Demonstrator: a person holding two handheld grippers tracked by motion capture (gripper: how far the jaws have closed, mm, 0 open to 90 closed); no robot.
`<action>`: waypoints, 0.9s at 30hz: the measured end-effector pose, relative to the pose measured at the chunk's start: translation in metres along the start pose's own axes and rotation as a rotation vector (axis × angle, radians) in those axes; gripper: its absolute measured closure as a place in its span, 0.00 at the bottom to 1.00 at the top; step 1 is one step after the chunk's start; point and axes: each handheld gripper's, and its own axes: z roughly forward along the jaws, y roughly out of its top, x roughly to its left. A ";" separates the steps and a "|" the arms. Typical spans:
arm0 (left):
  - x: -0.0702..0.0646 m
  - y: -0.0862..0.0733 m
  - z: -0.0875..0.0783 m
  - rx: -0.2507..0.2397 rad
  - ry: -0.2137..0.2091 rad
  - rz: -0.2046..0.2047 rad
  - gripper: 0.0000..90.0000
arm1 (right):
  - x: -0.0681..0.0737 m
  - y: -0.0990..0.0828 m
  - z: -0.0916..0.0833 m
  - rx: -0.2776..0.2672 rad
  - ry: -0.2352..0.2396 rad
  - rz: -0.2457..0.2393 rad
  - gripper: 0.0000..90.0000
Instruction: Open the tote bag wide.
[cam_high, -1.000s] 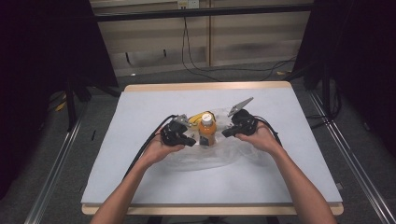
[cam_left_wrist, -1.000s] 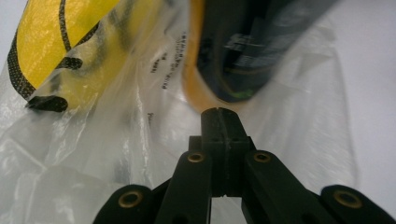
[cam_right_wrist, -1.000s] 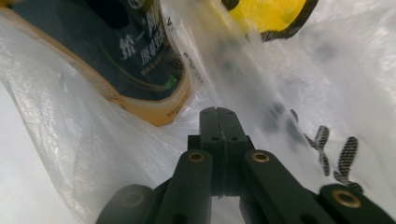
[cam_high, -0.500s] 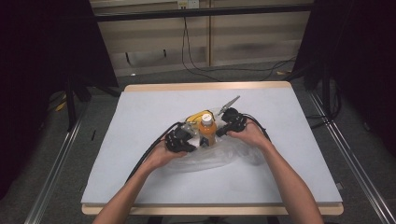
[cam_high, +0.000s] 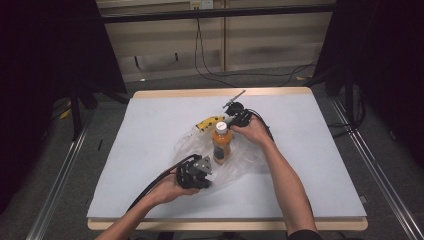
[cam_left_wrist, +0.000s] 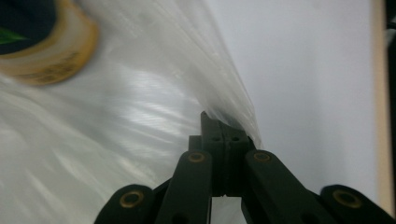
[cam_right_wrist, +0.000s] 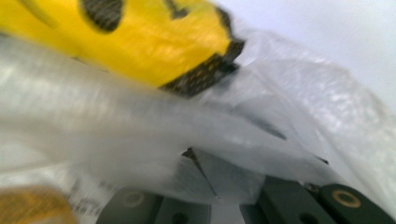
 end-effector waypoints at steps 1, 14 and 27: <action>-0.005 -0.001 0.001 -0.008 0.009 0.005 1.00 | -0.003 0.002 0.001 -0.001 0.001 0.006 1.00; -0.034 0.001 0.004 -0.016 -0.047 0.063 1.00 | -0.023 0.017 0.007 0.001 -0.166 0.060 1.00; -0.019 -0.002 -0.009 -0.128 -0.084 -0.001 1.00 | -0.017 0.013 -0.005 -0.070 -0.095 0.029 1.00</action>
